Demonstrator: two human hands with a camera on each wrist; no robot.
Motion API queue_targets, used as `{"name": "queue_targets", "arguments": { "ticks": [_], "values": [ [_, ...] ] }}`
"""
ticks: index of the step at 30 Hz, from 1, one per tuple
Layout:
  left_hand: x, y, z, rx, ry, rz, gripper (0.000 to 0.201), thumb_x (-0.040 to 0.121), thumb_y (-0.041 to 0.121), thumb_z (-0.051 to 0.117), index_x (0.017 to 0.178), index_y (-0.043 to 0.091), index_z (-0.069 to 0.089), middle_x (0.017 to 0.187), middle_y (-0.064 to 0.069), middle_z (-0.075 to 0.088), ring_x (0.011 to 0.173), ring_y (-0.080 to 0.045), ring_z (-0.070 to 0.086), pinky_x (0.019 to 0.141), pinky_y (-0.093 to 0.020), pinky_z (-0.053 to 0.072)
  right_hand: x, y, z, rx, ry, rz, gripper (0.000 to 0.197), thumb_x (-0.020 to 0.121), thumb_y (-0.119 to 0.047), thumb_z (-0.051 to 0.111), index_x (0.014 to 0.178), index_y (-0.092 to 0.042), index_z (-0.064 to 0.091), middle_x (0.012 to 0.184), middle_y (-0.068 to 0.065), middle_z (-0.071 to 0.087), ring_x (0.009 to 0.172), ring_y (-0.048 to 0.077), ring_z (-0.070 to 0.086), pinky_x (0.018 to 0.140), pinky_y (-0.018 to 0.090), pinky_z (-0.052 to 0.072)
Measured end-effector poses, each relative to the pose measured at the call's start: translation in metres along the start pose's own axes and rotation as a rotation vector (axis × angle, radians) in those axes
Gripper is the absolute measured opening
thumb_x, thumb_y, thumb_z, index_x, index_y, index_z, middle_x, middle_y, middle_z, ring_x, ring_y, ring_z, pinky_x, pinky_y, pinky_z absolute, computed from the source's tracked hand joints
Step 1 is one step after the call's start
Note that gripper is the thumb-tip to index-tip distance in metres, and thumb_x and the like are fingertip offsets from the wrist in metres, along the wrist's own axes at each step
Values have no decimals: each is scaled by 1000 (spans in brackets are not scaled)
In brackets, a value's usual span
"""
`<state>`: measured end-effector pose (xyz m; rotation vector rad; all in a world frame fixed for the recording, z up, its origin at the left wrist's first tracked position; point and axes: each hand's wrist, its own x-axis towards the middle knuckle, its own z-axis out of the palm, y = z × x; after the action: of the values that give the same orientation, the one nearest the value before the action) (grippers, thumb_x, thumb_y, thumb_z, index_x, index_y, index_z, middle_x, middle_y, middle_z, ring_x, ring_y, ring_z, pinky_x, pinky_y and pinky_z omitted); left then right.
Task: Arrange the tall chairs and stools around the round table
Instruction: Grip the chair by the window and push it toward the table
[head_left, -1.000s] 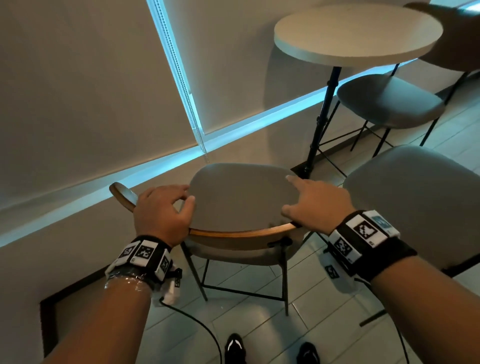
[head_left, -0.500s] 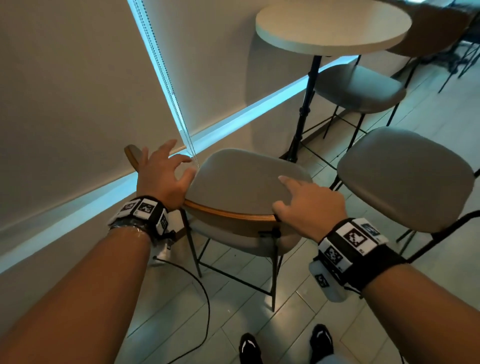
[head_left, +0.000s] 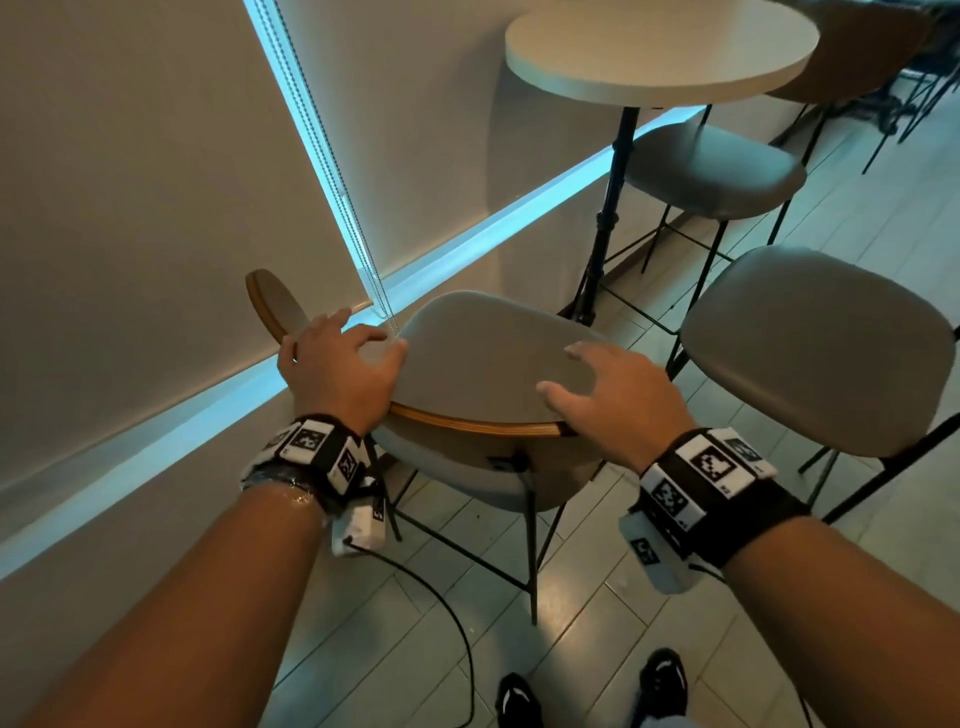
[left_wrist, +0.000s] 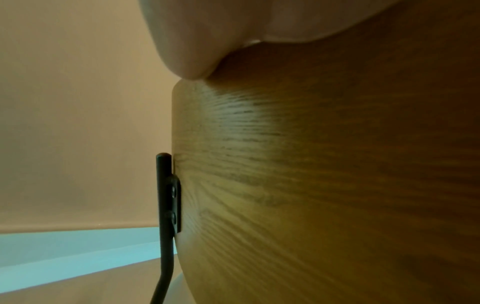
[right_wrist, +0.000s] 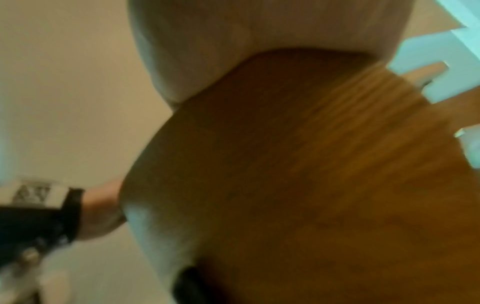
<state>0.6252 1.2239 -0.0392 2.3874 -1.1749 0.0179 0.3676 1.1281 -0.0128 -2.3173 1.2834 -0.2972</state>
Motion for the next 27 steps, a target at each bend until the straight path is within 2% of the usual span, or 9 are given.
{"name": "queue_targets", "arguments": {
  "ticks": [3, 7, 9, 15, 20, 21, 25, 27],
  "values": [
    [20, -16, -1, -25, 31, 11, 32, 85, 53, 50, 99, 36, 73, 147, 2, 51, 136, -20, 41, 115, -47, 10, 6, -12, 6, 45, -71, -7, 62, 86, -56, 55, 140, -26, 48, 140, -2, 54, 123, 20, 52, 98, 38, 45],
    [64, -43, -11, 41, -5, 73, 52, 76, 60, 45, 99, 26, 78, 136, -10, 59, 129, -28, 46, 109, -50, 30, 21, -46, 29, 63, -80, -50, 59, 89, -53, 49, 141, -26, 46, 147, -2, 47, 129, 23, 48, 104, 44, 41],
    [78, -46, -13, 58, -21, 86, 57, 75, 63, 44, 98, 24, 78, 128, -12, 63, 124, -30, 47, 104, -54, 35, 28, -58, 36, 79, -80, -34, 59, 90, -51, 48, 143, -25, 44, 150, -1, 44, 130, 26, 47, 105, 45, 41],
    [86, -46, -13, -56, -32, 67, 59, 76, 64, 48, 103, 20, 78, 140, -11, 58, 133, -31, 45, 113, -55, 26, 33, -62, 43, 48, -53, 1, 59, 92, -50, 44, 145, -24, 40, 155, 0, 37, 130, 30, 47, 102, 46, 41],
    [107, -51, -23, -84, -57, 61, 68, 80, 68, 47, 97, 10, 78, 123, -17, 66, 123, -33, 49, 105, -50, 35, 40, -92, 51, 163, -44, -65, 54, 94, -40, 49, 143, -19, 44, 151, 3, 42, 132, 28, 46, 107, 46, 39],
    [105, -50, -22, -104, -53, 55, 69, 82, 69, 46, 97, 10, 77, 123, -17, 65, 123, -33, 48, 106, -51, 33, 40, -94, 53, 181, -54, -64, 54, 94, -39, 50, 143, -18, 44, 151, 4, 42, 133, 28, 45, 107, 46, 38],
    [88, -41, -9, -87, -43, 51, 64, 81, 70, 43, 102, 21, 77, 144, -11, 54, 142, -28, 33, 115, -54, 12, 42, -88, 56, 130, -46, -24, 59, 92, -47, 45, 143, -18, 43, 151, 5, 42, 131, 29, 46, 107, 49, 37],
    [87, -42, -6, -76, -28, 56, 60, 79, 67, 44, 101, 23, 77, 144, -9, 54, 142, -27, 33, 115, -55, 11, 44, -87, 60, -31, -22, -87, 61, 92, -49, 37, 144, -18, 41, 153, 7, 39, 134, 27, 44, 114, 55, 23]
  ]
}}
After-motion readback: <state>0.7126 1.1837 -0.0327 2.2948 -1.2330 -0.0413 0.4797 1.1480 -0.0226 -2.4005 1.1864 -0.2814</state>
